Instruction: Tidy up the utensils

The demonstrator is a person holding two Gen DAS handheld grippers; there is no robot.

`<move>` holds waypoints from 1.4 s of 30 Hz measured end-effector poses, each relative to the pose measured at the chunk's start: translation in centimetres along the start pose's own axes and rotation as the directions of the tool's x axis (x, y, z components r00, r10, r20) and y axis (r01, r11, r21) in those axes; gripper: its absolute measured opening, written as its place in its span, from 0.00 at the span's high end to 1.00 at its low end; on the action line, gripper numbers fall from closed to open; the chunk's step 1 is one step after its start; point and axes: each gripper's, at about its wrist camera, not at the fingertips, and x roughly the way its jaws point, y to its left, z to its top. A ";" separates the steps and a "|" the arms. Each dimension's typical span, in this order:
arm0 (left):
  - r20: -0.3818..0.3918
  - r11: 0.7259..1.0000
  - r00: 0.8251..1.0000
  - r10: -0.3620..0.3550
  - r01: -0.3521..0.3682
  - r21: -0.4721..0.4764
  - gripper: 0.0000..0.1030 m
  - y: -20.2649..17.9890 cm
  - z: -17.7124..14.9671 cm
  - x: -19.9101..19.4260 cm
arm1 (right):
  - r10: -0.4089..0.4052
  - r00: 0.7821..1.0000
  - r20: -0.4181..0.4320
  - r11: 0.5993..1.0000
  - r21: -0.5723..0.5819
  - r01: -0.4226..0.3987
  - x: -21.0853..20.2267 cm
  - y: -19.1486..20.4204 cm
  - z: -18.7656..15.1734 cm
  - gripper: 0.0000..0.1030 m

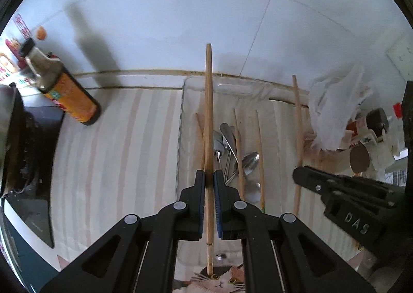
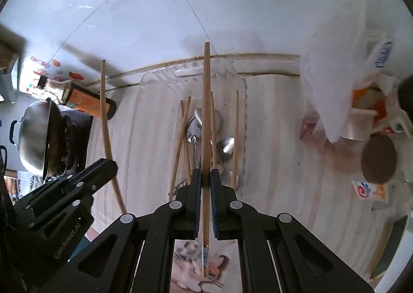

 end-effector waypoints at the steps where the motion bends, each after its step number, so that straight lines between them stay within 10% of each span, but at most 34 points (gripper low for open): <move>1: -0.010 1.000 1.000 -0.004 0.004 -0.006 0.96 0.1 0.3 0.5 | 0.004 1.000 -0.012 1.000 0.005 -0.004 0.7 0.0 0.4 0.93; 17: -0.065 0.998 0.997 0.028 -0.031 -0.052 0.88 1.8 1.2 2.2 | -0.018 0.998 -0.057 1.000 -0.006 0.018 4.8 -0.1 1.3 0.90; 22: 0.010 0.989 0.990 0.139 -0.138 -0.058 0.38 2.4 -0.7 0.9 | -0.086 0.996 -0.020 0.996 -0.034 0.086 3.9 -0.6 0.0 0.62; 29: 0.098 0.971 0.966 0.238 -0.233 -0.059 0.02 3.0 -3.7 -0.5 | -0.211 0.975 0.067 0.972 -0.094 0.216 2.0 -0.4 -3.3 0.44; 42: 0.187 0.962 0.943 0.274 -0.266 -0.068 0.00 3.1 -9.0 -3.3 | -0.341 0.920 0.193 0.932 -0.057 0.357 -0.9 -1.0 -10.2 0.00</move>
